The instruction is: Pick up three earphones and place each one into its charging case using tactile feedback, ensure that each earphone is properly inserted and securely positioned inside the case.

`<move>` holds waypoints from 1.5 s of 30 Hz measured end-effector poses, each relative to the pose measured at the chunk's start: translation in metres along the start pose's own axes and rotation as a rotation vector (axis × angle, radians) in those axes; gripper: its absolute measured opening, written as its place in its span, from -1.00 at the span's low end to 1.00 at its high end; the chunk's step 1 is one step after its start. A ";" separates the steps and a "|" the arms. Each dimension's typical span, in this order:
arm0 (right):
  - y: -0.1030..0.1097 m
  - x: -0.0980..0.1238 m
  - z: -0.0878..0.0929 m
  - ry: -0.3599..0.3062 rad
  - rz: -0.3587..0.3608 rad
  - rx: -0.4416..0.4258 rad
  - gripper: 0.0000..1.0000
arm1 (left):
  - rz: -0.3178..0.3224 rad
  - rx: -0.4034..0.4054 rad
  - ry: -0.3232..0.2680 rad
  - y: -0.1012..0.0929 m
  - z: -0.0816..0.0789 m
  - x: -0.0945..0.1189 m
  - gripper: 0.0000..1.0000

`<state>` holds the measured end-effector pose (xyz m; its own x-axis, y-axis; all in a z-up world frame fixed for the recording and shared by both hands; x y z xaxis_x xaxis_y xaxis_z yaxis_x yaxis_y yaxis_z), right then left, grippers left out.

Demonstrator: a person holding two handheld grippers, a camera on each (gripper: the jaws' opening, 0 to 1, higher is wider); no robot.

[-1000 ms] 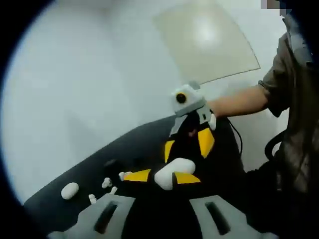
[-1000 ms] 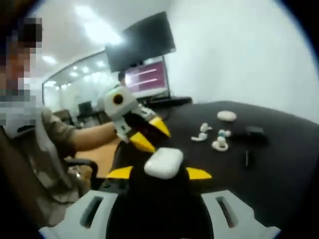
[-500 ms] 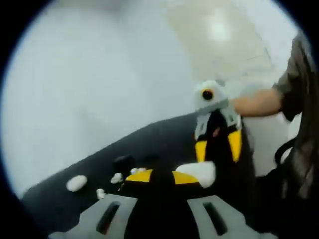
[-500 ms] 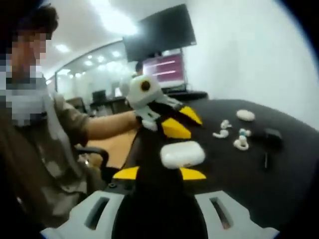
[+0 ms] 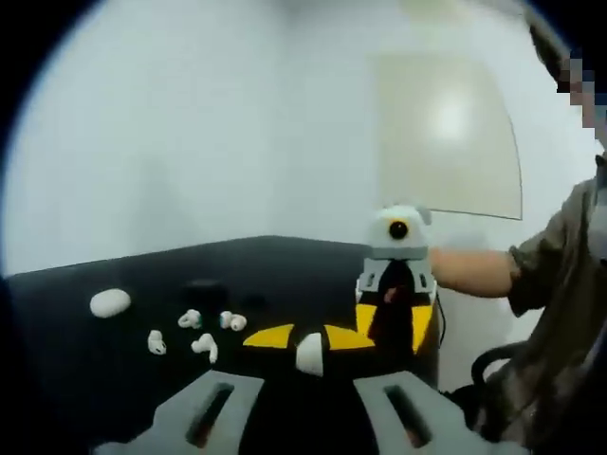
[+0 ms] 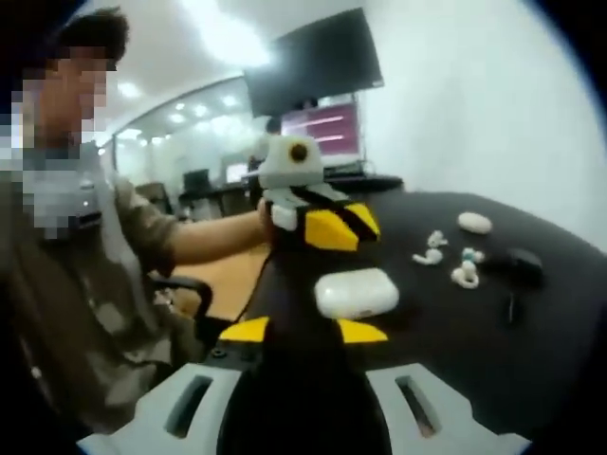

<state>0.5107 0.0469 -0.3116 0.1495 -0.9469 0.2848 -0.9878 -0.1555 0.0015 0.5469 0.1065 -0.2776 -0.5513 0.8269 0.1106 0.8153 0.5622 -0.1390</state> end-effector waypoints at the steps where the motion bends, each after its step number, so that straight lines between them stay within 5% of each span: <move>1: -0.001 0.000 -0.001 -0.004 0.006 -0.002 -0.45 | 0.017 0.046 0.006 -0.005 0.001 -0.003 -0.48; 5: 0.000 0.000 0.003 0.019 0.037 0.072 -0.43 | -0.015 0.023 0.013 -0.004 0.004 -0.004 -0.36; 9: 0.000 0.000 0.003 0.018 0.041 0.077 -0.41 | -0.049 0.087 0.014 0.000 0.003 -0.002 -0.27; 12: -0.006 0.001 0.004 0.025 0.076 0.083 -0.42 | -0.027 0.087 0.021 -0.004 0.004 0.001 -0.45; 14: -0.007 0.002 0.003 0.020 0.080 0.086 -0.41 | -0.020 0.085 0.076 -0.006 0.012 0.003 -0.61; 21: -0.007 0.008 -0.005 -0.039 0.086 0.058 -0.41 | -0.020 0.185 0.017 -0.004 0.000 0.008 -0.65; 26: -0.002 0.005 -0.005 -0.033 0.049 0.031 -0.41 | 0.013 0.177 0.113 -0.011 0.015 0.001 -0.70; 28: 0.001 0.003 -0.005 -0.030 0.044 0.029 -0.41 | 0.029 0.175 0.146 -0.014 0.021 -0.003 -0.65; 40: 0.034 -0.031 -0.012 0.018 -0.015 0.103 -0.42 | 0.165 0.141 0.107 -0.038 0.017 -0.012 -0.16; 43: 0.034 -0.034 -0.010 0.032 -0.029 0.137 -0.42 | 0.167 0.099 0.203 -0.038 0.036 -0.016 0.02; 45: 0.029 -0.032 -0.004 0.061 -0.040 0.164 -0.41 | 0.160 0.017 0.214 -0.039 0.041 -0.019 0.03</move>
<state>0.4767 0.0738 -0.3173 0.1805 -0.9209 0.3454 -0.9601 -0.2412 -0.1413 0.5179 0.0695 -0.3146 -0.3643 0.8846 0.2913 0.8848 0.4263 -0.1882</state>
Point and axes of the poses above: the point that each gripper's makers call its tool centre point, and the gripper's own axes: x roughly backward along the fingers, y roughly to its left, z roughly out of its underside, the point moved 1 cm from there along x, roughly backward along the fingers, and after that the axes turned 4 degrees about x, right-handed, at the moved point
